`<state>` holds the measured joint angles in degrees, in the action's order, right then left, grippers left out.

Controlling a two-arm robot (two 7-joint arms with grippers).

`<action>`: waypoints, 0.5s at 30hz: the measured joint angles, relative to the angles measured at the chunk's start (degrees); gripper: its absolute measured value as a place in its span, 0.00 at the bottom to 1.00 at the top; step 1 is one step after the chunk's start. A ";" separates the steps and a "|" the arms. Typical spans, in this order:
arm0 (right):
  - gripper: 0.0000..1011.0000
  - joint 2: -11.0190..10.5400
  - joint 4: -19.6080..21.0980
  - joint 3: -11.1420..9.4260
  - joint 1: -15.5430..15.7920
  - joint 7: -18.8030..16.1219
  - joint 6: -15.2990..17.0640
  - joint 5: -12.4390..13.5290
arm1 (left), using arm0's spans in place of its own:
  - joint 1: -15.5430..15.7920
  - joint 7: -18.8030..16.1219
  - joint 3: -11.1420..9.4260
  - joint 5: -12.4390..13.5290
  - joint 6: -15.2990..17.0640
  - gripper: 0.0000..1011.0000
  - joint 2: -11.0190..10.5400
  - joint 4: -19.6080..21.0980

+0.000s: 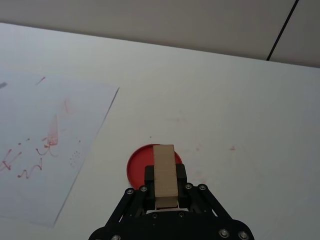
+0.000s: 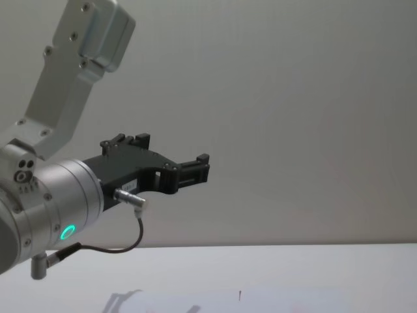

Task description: Use the one hand to pick up the stamp and affix it onto the A4 paper.

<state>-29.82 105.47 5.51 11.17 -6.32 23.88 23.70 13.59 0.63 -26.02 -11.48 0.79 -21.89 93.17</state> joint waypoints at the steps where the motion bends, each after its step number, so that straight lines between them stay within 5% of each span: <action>1: 0.21 -0.23 -0.20 -0.08 0.13 -0.10 0.15 -0.22 | 0.00 0.00 0.00 0.00 0.00 0.99 0.00 0.00; 15: 0.21 -0.26 -4.19 0.48 -4.07 -3.92 -0.98 -4.27 | 0.00 0.00 0.00 0.00 0.00 0.99 0.00 0.00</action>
<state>-30.08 101.27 5.99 7.10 -10.24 22.90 19.43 13.59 0.63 -26.02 -11.48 0.79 -21.89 93.18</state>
